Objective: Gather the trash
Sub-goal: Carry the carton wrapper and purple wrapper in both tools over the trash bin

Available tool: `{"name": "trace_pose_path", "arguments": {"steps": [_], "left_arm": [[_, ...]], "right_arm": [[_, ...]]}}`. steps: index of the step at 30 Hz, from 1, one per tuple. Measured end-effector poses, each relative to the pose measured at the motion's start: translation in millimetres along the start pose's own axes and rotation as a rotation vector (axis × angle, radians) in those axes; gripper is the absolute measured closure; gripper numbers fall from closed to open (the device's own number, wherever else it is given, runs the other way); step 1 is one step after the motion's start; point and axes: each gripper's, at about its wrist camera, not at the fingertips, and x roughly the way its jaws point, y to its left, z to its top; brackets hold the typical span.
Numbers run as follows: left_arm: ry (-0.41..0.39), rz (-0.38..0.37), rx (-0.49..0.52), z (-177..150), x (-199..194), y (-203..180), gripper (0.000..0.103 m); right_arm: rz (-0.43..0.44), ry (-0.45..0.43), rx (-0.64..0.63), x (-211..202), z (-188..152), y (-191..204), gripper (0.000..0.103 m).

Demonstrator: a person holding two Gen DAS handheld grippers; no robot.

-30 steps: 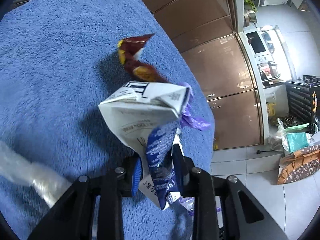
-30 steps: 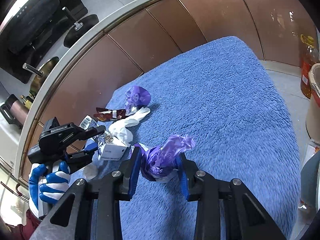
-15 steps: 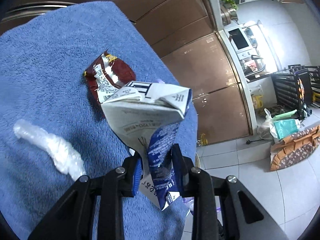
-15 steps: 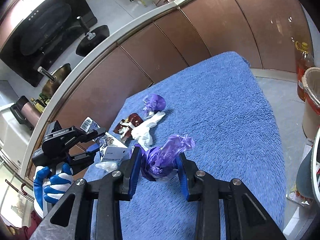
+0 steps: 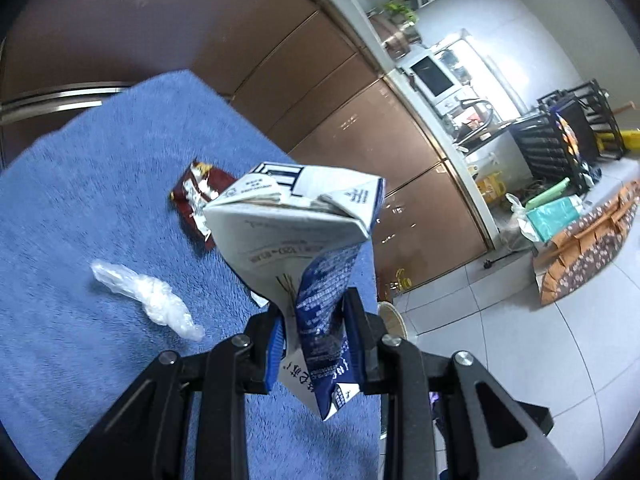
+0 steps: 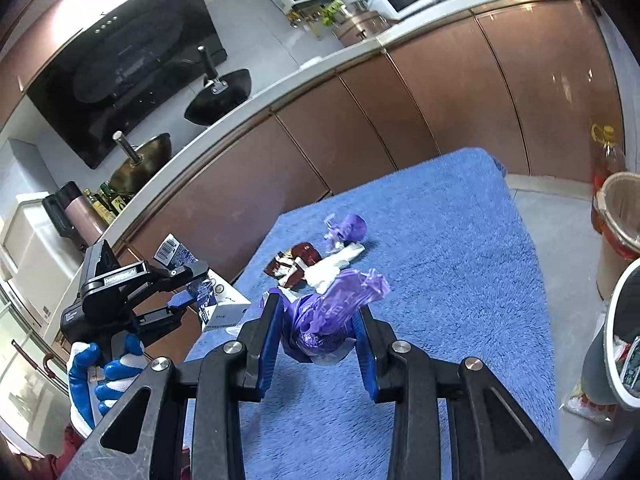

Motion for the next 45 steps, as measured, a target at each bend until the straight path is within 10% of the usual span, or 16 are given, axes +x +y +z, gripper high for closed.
{"name": "trace_pose_path", "arguments": {"steps": [21,45], "left_arm": [[-0.030,-0.016,0.114,-10.1,-36.0,-27.9,0.077],[0.419,-0.087,0.515,-121.1,210.2,-206.2,0.077]], "right_arm": [[-0.063,-0.158,-0.019,-66.2,9.6,3.7,0.071],[-0.507,-0.259,0.163,-128.2,-7.1,-163.2,0.071]]}}
